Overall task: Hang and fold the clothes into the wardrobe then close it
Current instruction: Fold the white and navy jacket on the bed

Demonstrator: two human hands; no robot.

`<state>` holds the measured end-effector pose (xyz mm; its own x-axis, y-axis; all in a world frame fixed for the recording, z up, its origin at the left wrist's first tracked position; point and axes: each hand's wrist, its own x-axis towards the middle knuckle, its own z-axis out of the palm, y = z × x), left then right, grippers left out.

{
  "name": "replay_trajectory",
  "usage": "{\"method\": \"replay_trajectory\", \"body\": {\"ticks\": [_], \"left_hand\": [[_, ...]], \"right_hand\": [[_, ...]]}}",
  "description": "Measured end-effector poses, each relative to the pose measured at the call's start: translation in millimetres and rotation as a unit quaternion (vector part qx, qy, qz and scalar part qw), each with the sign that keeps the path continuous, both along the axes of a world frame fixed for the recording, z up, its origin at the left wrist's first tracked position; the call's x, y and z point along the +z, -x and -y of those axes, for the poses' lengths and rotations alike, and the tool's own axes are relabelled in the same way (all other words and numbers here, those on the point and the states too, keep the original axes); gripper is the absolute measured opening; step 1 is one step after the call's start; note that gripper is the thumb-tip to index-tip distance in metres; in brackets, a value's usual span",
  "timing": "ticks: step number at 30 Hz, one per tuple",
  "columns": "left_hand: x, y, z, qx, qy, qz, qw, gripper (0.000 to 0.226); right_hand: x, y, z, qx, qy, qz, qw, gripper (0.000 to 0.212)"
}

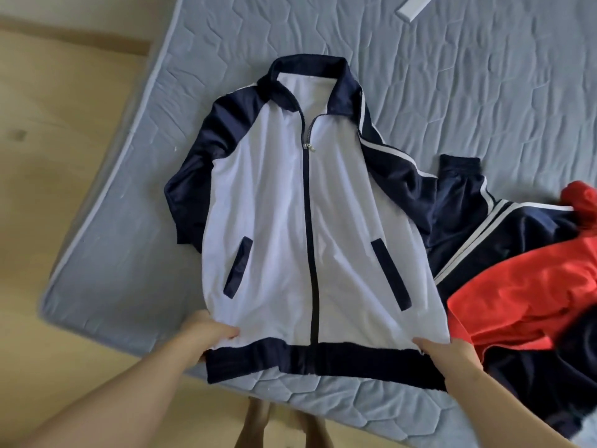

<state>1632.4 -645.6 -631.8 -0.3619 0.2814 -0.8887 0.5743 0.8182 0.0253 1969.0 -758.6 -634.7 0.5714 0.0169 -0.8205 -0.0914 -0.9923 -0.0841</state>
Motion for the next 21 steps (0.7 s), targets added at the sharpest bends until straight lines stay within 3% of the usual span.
{"method": "replay_trajectory", "body": {"ticks": [3,8,16,21], "left_hand": [[-0.2,4.6,3.4,-0.018,-0.017,0.047,0.999,0.037],[-17.0,10.3,-23.8,-0.076,-0.067,0.000,0.995,0.053],[-54.2,35.1,-99.9,0.065,-0.152,0.026,0.986,0.025],[-75.3,51.7,-154.0,0.288,-0.182,0.055,0.938,0.032]], "right_hand": [[0.3,13.9,2.3,0.139,0.071,0.053,0.986,0.060],[3.7,51.5,-39.7,0.189,-0.035,0.026,0.981,0.063],[-13.3,133.2,-126.1,0.179,-0.120,-0.068,0.974,0.052],[-39.3,184.1,-172.2,0.173,-0.138,-0.077,0.972,0.051]]}}
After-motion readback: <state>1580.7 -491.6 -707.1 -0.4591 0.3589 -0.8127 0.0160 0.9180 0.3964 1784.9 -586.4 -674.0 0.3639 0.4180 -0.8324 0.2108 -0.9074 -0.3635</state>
